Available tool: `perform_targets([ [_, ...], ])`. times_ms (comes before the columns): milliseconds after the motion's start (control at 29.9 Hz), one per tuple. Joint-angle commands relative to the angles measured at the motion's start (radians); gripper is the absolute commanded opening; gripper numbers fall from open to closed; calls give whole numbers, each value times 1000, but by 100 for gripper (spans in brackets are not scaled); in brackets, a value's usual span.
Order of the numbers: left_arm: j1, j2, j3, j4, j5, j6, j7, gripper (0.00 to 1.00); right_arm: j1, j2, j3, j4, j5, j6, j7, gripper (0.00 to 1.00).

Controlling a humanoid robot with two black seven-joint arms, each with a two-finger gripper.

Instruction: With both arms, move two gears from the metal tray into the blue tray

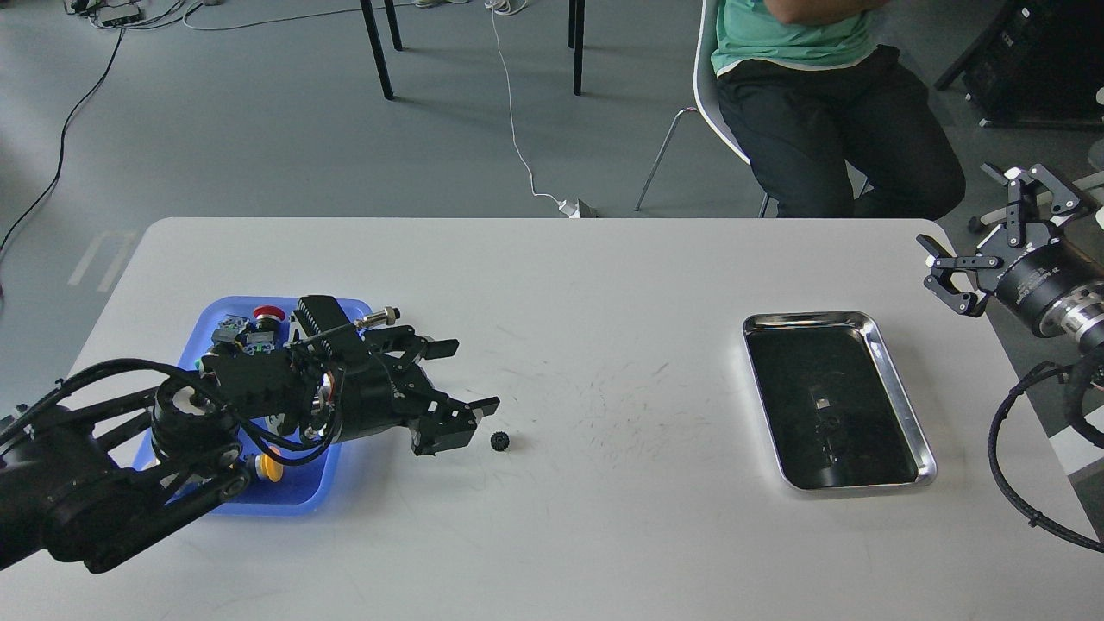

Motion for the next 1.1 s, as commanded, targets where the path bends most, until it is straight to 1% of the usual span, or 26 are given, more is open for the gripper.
perform_targets([
  [0, 34, -14, 0, 7, 1, 23, -2, 92, -6, 5, -6, 2, 0, 0, 0, 97],
  [100, 66, -40, 0, 31, 1, 27, 0, 92, -6, 5, -6, 2, 0, 0, 0, 97],
  [368, 86, -126, 0, 149, 1, 69, 0, 92, -14, 22, -9, 3, -11, 1, 0, 97],
  [535, 94, -136, 9, 159, 1, 70, -2, 89, -14, 22, -9, 0, -11, 3, 0, 97],
  [836, 126, -142, 14, 159, 1, 84, -2, 78, -14, 23, -9, 2, -11, 3, 0, 97],
  [936, 128, -149, 14, 160, 1, 84, -2, 72, -12, 23, -8, 5, -11, 3, 0, 97],
  [1070, 128, -151, 13, 162, 1, 86, 0, 66, -12, 23, -9, 8, -11, 3, 0, 97],
])
